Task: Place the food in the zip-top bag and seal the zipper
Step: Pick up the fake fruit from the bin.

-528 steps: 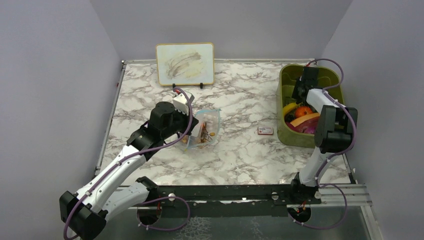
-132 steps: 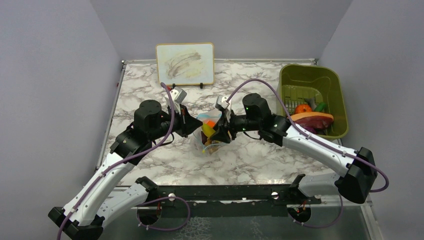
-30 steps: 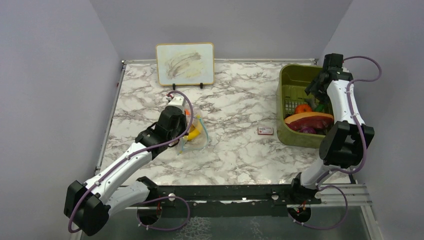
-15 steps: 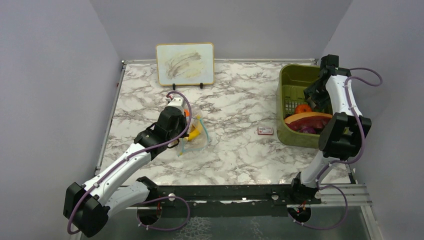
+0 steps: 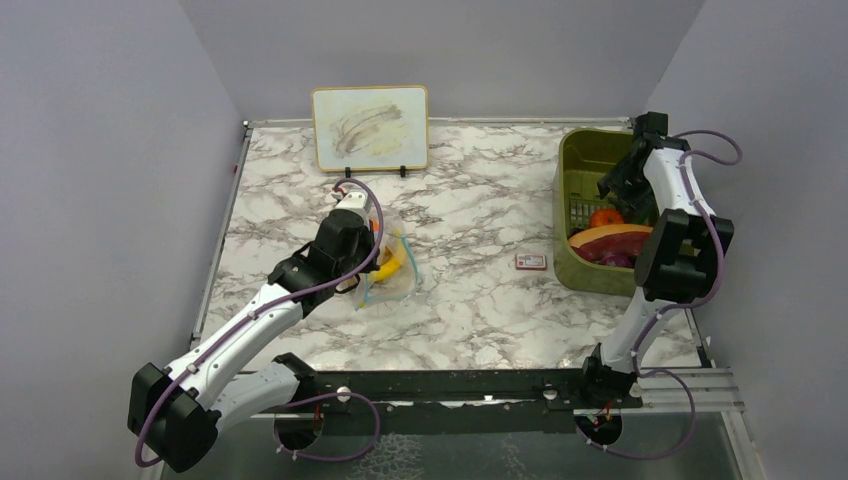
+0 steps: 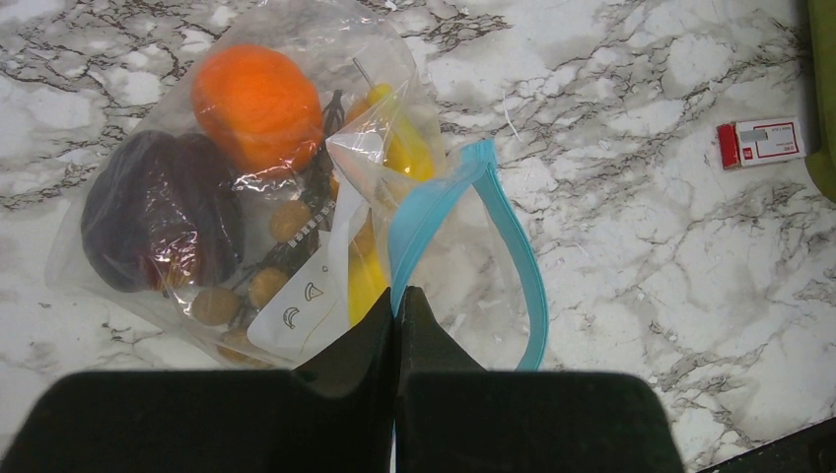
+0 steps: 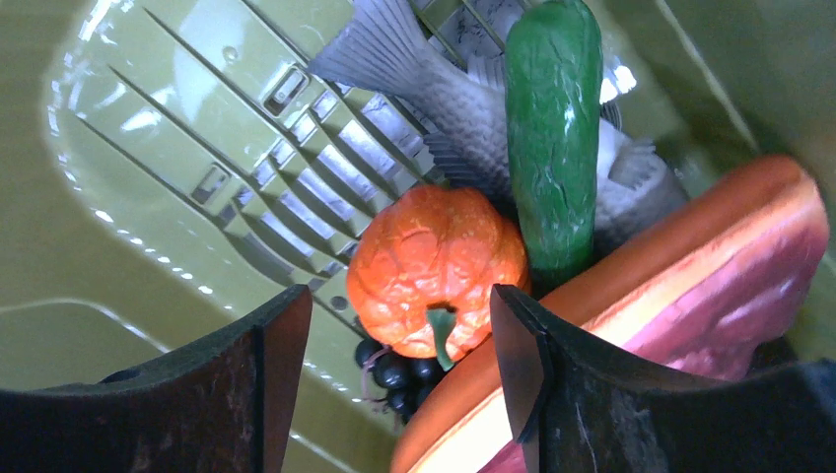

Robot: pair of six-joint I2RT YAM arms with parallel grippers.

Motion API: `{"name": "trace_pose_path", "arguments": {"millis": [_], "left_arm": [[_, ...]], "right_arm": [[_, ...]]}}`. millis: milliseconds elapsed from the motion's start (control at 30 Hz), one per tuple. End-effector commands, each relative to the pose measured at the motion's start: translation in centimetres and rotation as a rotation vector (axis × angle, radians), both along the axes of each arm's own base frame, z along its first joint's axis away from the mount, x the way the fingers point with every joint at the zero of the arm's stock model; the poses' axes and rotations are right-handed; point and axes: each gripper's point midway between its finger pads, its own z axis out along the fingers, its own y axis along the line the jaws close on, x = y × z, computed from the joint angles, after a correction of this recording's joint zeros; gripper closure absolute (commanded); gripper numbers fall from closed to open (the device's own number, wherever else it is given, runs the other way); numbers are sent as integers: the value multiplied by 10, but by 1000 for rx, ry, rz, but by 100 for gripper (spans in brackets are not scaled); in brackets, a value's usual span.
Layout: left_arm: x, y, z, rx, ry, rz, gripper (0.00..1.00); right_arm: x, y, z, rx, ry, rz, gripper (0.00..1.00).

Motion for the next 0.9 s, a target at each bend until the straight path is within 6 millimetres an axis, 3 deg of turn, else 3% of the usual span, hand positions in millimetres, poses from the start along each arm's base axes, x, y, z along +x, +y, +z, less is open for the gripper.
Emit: {"name": "trace_pose_path", "arguments": {"millis": [0, 200, 433, 700, 867], "left_arm": [[4, -5, 15, -20, -33, -11, 100], [5, -6, 13, -17, -27, -13, 100], [6, -8, 11, -19, -18, -15, 100], [6, -9, 11, -24, -11, -17, 100], [5, -9, 11, -22, -11, -20, 100]], "right_arm": [[10, -14, 3, -85, 21, 185, 30], [19, -11, 4, -140, -28, 430, 17], [11, -3, -28, -93, 62, 585, 17], [7, 18, -48, 12, 63, 713, 19], [-3, 14, -58, 7, 125, 712, 21]]}}
